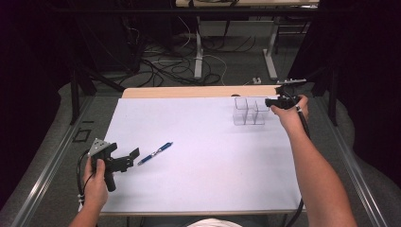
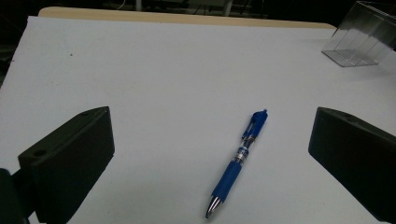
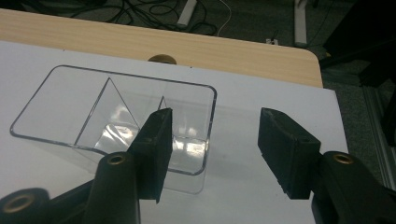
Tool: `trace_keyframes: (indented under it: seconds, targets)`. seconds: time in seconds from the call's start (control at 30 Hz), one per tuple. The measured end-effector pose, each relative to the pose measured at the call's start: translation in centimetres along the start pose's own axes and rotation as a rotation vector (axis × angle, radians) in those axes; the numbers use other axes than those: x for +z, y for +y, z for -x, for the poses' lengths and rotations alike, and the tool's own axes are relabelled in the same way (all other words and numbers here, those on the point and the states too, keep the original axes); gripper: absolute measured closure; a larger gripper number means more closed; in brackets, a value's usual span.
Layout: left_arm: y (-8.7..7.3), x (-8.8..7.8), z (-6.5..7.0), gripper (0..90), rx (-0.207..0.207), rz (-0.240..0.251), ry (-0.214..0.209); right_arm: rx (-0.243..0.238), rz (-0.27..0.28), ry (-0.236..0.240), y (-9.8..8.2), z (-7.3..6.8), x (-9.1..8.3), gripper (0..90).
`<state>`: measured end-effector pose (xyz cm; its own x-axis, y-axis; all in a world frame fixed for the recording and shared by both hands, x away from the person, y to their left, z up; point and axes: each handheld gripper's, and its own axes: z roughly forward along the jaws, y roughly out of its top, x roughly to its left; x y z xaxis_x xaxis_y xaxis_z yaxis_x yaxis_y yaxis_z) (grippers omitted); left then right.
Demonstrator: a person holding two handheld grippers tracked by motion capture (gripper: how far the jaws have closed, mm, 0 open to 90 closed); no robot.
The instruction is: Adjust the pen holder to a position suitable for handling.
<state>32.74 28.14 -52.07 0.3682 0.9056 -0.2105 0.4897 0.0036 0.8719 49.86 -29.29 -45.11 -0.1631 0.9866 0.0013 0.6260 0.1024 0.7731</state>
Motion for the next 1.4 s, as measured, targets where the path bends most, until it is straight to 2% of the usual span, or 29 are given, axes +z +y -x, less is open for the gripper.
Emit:
trace_keyframes:
  seconds: [0.23, 0.5, 0.77, 1.1, 1.27, 1.4]
  targets:
    - [0.0, 0.0, -0.1, 0.2, -0.001, -0.007, -0.001, 0.036, -0.003, -0.008, 0.0, -0.1, 0.9, 52.7]
    - [-0.1, -0.1, -0.2, 0.2, -0.001, -0.011, 0.001, 0.045, 0.001, -0.025, 0.0, -0.2, 1.6, 62.8]
    - [-0.1, -0.2, -0.3, 0.2, -0.008, -0.009, 0.005, 0.078, -0.008, -0.013, -0.1, 0.2, 2.3, 66.8]
    - [-0.1, -0.2, -0.3, 0.2, -0.009, -0.01, 0.007, 0.05, -0.034, -0.031, -0.2, 0.1, 2.7, 84.3]
    - [-0.2, -0.3, -0.3, 0.2, -0.008, -0.01, 0.008, 0.027, -0.024, -0.029, -0.3, 0.1, 3.3, 87.5]
    - [-0.2, -0.3, -0.4, 0.2, -0.014, -0.01, 0.007, 0.031, -0.015, -0.035, -0.4, 0.3, 3.8, 90.0]
